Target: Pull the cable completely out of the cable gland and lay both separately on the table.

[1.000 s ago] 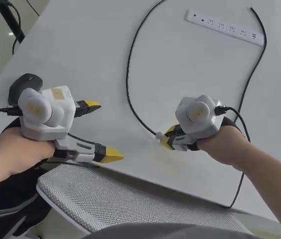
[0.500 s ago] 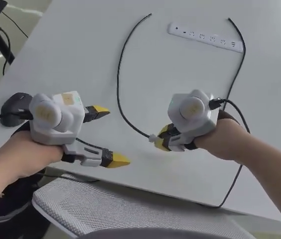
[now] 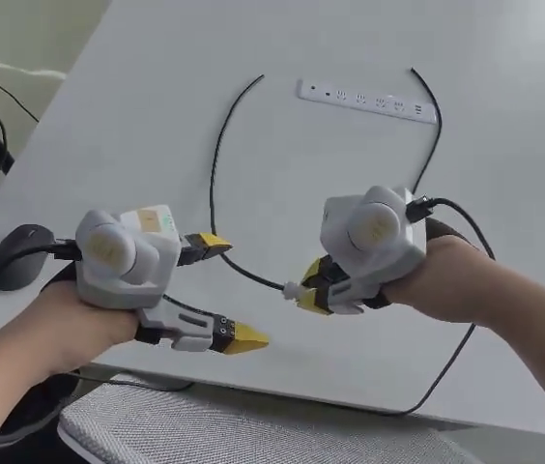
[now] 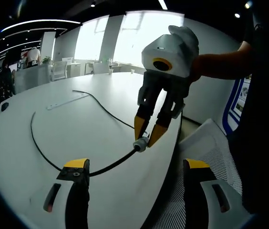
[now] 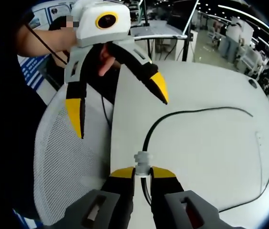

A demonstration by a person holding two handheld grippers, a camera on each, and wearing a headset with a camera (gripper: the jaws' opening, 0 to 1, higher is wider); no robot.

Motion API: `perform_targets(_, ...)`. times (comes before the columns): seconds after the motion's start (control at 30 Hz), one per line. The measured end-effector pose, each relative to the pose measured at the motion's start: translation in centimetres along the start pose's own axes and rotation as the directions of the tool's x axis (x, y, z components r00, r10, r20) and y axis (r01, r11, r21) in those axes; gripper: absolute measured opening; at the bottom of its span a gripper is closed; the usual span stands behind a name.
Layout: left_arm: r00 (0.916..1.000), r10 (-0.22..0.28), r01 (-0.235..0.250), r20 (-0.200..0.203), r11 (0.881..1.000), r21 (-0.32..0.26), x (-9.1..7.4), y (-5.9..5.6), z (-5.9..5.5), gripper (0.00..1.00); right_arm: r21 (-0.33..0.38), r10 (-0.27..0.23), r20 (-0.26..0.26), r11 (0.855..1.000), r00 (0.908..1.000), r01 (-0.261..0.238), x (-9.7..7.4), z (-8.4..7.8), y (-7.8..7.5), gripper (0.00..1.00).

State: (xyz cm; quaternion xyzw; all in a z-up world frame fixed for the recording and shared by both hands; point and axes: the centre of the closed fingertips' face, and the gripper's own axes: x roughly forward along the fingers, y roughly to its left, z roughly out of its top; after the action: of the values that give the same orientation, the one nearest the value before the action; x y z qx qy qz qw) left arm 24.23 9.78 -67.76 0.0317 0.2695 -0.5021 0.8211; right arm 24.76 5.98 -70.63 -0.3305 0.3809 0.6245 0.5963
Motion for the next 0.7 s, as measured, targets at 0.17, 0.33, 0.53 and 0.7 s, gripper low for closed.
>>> perform_targets(0.17,0.9995,-0.032,0.032,0.001,0.999,0.014,0.9,-0.3,0.6,0.77,-0.021,0.000,0.009,1.000,1.0000,0.000,-0.9,0.7,0.3,0.06)
perform_targets(0.33,0.9984,-0.056,0.056,0.004,0.998,0.023,1.6,-0.3,1.3,0.76,-0.045,-0.005,0.011,0.999,0.9999,0.005,-1.6,1.3,0.4,0.06)
perform_targets(0.53,0.9963,-0.086,0.085,0.008,0.996,0.030,2.2,-0.6,1.5,0.73,-0.082,-0.013,0.012,0.996,0.9998,0.014,-2.4,1.8,0.8,0.06)
perform_targets(0.7,0.9933,-0.116,0.115,0.001,0.993,0.020,2.6,-1.2,1.2,0.67,-0.108,-0.020,0.011,0.994,0.9997,0.021,-2.6,1.9,1.0,0.06)
